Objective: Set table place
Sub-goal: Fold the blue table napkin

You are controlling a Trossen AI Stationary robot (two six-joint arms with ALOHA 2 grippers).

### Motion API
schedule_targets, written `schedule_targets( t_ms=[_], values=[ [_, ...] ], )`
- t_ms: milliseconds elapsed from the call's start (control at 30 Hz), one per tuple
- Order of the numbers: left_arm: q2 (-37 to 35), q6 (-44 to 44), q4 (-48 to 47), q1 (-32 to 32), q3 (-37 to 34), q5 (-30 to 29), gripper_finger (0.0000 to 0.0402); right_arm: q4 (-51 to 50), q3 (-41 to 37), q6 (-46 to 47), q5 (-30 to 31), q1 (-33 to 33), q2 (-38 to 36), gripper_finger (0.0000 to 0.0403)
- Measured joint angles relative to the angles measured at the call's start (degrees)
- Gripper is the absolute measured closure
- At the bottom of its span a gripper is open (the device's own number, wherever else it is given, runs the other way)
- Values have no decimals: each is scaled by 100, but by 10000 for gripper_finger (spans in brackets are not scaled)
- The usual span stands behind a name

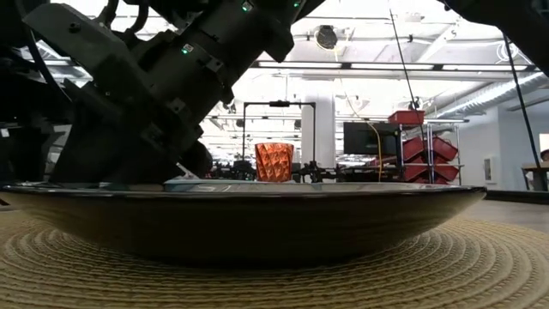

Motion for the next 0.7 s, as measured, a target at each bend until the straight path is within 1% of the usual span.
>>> schedule_targets(
  t_ms=[267,400,533,700],
  values=[
    [-1,-48,-1,1,2,1,256,-96,4,-115,44,11,-4,243],
    [-1,-109,-3,1,2,1,256,-201,10,-314,280,65,-12,243],
    [-1,-114,-6,1,2,1,256,-272,11,-381,320,72,-17,243],
    [-1,-142,-6,1,2,3,256,-340,11,-429,345,70,-17,257]
  ],
)
